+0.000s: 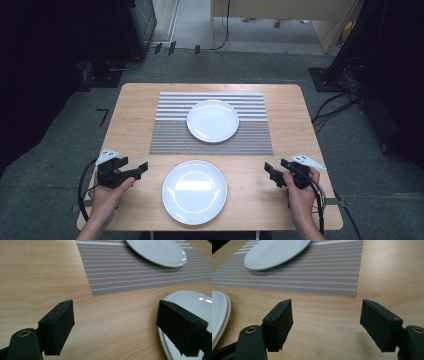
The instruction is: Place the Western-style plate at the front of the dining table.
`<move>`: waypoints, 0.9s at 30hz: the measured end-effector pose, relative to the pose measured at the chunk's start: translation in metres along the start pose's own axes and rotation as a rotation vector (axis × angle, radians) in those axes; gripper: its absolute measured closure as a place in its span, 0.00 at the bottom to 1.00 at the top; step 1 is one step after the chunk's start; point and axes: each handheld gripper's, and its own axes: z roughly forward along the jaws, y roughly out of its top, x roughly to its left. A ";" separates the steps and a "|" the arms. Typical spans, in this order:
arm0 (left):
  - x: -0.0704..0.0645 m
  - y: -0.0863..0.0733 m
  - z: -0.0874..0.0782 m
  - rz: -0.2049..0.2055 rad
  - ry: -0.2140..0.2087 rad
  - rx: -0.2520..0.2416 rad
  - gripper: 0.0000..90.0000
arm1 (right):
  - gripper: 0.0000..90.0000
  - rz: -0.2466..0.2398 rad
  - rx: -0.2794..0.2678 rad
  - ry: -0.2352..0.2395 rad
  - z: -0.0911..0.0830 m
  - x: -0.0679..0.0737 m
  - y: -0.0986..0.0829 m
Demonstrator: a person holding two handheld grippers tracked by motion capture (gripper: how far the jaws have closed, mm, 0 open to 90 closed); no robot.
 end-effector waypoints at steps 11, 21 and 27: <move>0.022 -0.039 -0.015 -0.023 0.057 0.001 0.17 | 0.28 -0.012 -0.023 -0.029 -0.038 -0.023 -0.018; 0.047 -0.068 -0.033 -0.064 0.100 0.019 0.17 | 0.28 0.001 -0.047 -0.115 -0.072 -0.058 -0.034; 0.052 -0.074 -0.036 -0.033 0.149 0.029 0.17 | 0.28 -0.013 -0.018 -0.144 -0.077 -0.072 -0.044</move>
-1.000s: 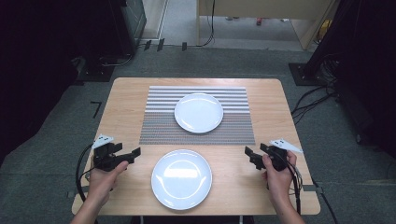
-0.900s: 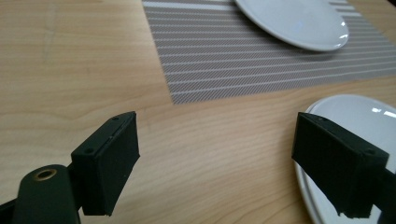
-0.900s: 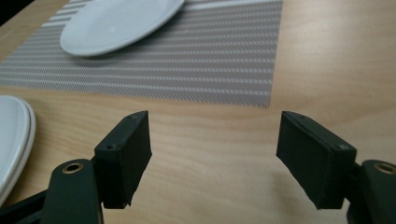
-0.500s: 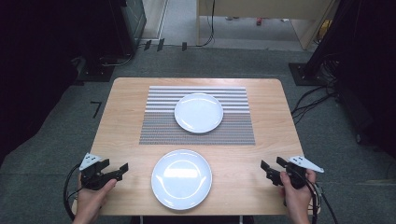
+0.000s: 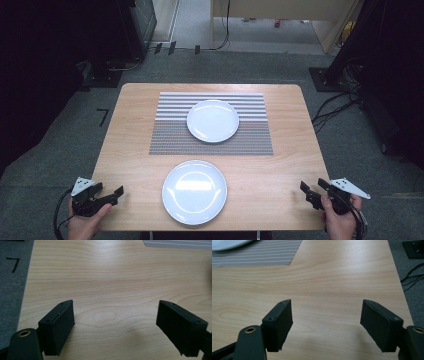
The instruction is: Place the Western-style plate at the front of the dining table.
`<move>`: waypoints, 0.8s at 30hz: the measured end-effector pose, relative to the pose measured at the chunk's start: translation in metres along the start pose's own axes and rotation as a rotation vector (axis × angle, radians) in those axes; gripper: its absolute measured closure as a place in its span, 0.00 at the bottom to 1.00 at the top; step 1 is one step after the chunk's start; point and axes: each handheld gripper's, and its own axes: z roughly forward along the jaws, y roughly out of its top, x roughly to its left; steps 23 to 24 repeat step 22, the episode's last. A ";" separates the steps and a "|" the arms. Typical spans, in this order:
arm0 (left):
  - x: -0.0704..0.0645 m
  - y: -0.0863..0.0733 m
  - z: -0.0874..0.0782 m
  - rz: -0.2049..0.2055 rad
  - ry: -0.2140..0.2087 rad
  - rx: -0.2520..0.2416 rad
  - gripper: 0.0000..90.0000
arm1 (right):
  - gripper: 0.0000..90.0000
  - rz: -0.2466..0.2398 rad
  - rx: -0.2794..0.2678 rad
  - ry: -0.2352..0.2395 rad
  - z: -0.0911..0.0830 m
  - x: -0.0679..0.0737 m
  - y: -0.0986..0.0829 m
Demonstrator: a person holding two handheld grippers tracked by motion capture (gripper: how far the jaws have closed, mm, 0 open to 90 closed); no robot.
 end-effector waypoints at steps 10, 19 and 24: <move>-0.010 0.000 0.008 0.094 0.082 0.039 0.17 | 0.27 -0.021 0.060 -0.037 0.012 -0.002 -0.004; -0.016 -0.002 0.011 0.124 0.117 0.029 0.17 | 0.23 -0.080 0.081 -0.067 0.016 0.005 -0.004; -0.016 -0.003 0.011 0.123 0.118 0.027 0.17 | 0.23 -0.090 0.084 -0.075 0.016 0.006 -0.004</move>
